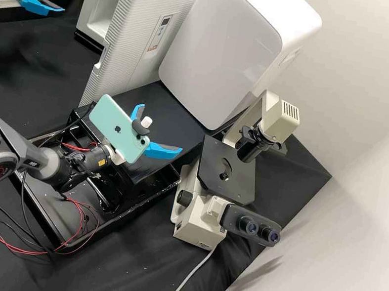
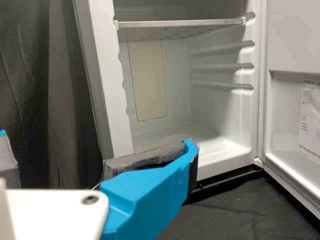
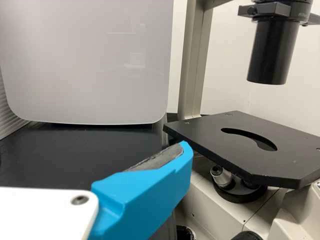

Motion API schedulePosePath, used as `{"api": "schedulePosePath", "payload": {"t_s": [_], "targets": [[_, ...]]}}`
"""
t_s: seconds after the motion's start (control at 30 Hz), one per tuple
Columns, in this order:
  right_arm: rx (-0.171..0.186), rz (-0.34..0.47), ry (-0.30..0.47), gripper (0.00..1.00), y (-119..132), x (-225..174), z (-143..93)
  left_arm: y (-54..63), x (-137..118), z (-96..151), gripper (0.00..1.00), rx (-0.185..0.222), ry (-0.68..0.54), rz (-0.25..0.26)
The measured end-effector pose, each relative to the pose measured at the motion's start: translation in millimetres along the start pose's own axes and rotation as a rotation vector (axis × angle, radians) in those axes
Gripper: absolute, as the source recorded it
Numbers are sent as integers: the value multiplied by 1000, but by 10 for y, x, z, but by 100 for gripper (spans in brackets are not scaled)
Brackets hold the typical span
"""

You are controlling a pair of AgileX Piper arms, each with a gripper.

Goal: Close the incubator door

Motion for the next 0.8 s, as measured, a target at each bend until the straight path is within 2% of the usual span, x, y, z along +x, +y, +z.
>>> {"api": "schedulePosePath", "payload": {"t_s": [0.47, 0.5, 0.8], "targets": [[0, 1, 1, 100, 1, 0, -1, 0, 0, 0, 100, 0, 0, 0], [0, 1, 1, 0, 1, 0, -1, 0, 0, 0, 100, 0, 0, 0], [42, 40, 68, 0, 49, -14, -69, 0, 0, 0, 100, 0, 0, 0]]}}
